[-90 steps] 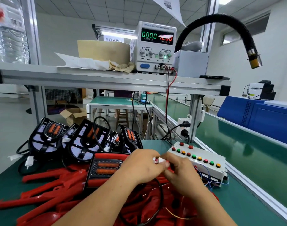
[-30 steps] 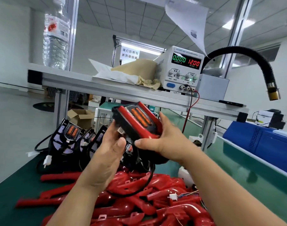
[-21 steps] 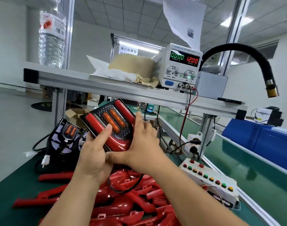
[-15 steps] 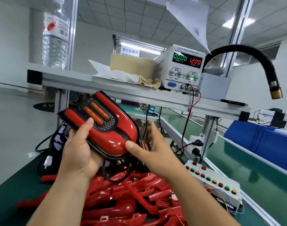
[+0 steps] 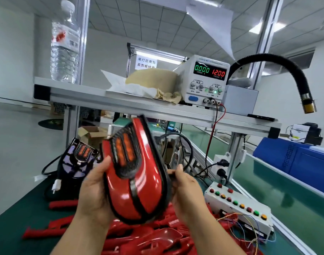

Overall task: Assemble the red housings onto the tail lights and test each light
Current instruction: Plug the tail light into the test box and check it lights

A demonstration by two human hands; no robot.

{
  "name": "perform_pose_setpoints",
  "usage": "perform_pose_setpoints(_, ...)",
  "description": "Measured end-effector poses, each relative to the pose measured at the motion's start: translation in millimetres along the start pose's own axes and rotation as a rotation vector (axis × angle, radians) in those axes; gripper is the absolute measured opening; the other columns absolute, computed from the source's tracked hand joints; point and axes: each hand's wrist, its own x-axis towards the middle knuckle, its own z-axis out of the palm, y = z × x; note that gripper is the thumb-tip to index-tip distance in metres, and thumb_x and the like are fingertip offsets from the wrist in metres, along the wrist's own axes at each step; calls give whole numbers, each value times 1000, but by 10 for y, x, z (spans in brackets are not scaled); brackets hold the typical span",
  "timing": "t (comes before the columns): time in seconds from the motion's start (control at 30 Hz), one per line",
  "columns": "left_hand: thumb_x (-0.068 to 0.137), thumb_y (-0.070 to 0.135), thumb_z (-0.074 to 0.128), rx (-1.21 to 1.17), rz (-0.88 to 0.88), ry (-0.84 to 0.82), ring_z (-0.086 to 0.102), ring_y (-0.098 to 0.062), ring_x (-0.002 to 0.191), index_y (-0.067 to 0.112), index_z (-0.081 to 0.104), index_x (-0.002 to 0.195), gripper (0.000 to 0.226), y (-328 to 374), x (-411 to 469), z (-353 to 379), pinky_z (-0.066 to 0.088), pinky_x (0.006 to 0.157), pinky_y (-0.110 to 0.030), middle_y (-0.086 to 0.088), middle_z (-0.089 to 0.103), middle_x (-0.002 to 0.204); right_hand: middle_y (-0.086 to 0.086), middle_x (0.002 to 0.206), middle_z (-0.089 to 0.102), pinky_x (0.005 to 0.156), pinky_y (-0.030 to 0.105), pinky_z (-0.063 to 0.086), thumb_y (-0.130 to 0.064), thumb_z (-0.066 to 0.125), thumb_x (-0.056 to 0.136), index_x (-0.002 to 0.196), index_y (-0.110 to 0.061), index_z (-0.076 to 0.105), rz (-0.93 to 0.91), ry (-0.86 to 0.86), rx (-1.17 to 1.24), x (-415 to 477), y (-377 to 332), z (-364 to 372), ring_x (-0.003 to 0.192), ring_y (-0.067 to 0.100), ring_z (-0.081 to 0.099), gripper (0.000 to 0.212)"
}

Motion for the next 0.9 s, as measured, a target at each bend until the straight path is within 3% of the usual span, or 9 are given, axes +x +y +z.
perform_pose_setpoints(0.17, 74, 33, 60, 96, -219, 12, 74, -35, 85, 4, 79, 92, 39, -305, -93, 91, 60, 64, -43, -23, 73, 100, 23, 83, 72, 70, 40, 58, -42, 43, 100, 94, 3, 72, 212, 22, 188, -124, -138, -173, 72, 34, 70, 54)
perform_pose_setpoints(0.27, 76, 31, 59, 80, -265, 46, 72, -36, 92, 4, 78, 98, 40, -399, -111, 117, 60, 66, -46, -23, 71, 109, 28, 112, 67, 94, 53, 51, -44, 46, 99, 117, 3, 65, 268, 23, 238, -240, -152, -281, 104, 44, 65, 54)
perform_pose_setpoints(0.4, 64, 37, 73, 61, -317, 14, 71, -39, 96, 5, 77, 101, 50, -500, -155, 216, 59, 66, -48, -24, 70, 112, 21, 87, 74, 61, 39, 59, -31, 51, 96, 78, 1, 77, 294, -122, 226, -338, -191, -459, 75, 34, 73, 44)
perform_pose_setpoints(0.5, 75, 35, 61, 70, -326, 33, 71, -39, 96, 6, 77, 100, 42, -557, -142, 363, 60, 67, -50, -24, 70, 113, 21, 96, 73, 76, 43, 59, -27, 60, 81, 87, 1, 77, 290, -184, 204, -487, -283, -601, 87, 34, 72, 33)
perform_pose_setpoints(0.57, 78, 35, 59, 109, -348, 1, 70, -39, 100, 7, 77, 103, 42, -602, -111, 481, 59, 73, -52, -23, 69, 115, 24, 111, 69, 90, 50, 54, -39, 60, 84, 107, 3, 72, 226, -126, 233, -544, -346, -787, 100, 39, 67, 49)
perform_pose_setpoints(0.67, 78, 39, 62, 215, -427, -63, 64, -44, 110, 5, 72, 113, 49, -724, -73, 708, 49, 94, -61, -26, 66, 121, 19, 86, 68, 66, 36, 48, -48, 60, 79, 100, -2, 72, 71, 75, 362, -662, -553, -1078, 69, 29, 61, 52)
perform_pose_setpoints(0.73, 77, 39, 65, 309, -483, -78, 65, -46, 106, 4, 73, 111, 50, -873, -53, 915, 50, 92, -63, -28, 67, 117, 17, 78, 63, 58, 31, 35, -45, 57, 87, 96, -5, 66, 9, 171, 327, -789, -679, -1267, 59, 21, 47, 42)
perform_pose_setpoints(0.83, 76, 35, 69, 381, -515, -32, 68, -47, 97, 1, 68, 116, 52, -1217, -31, 1251, 56, 80, -60, -28, 70, 109, 9, 82, 73, 64, 39, 49, -34, 51, 98, 108, -10, 64, -105, 254, 66, -1041, -762, -1594, 63, 23, 60, 29)
perform_pose_setpoints(0.9, 77, 36, 69, 398, -546, 10, 68, -47, 96, 3, 63, 122, 55, -1496, -11, 1454, 55, 82, -60, -27, 70, 107, -3, 77, 75, 73, 41, 59, -30, 54, 95, 98, -15, 67, -124, 261, -39, -1270, -832, -1757, 72, 17, 70, 20)
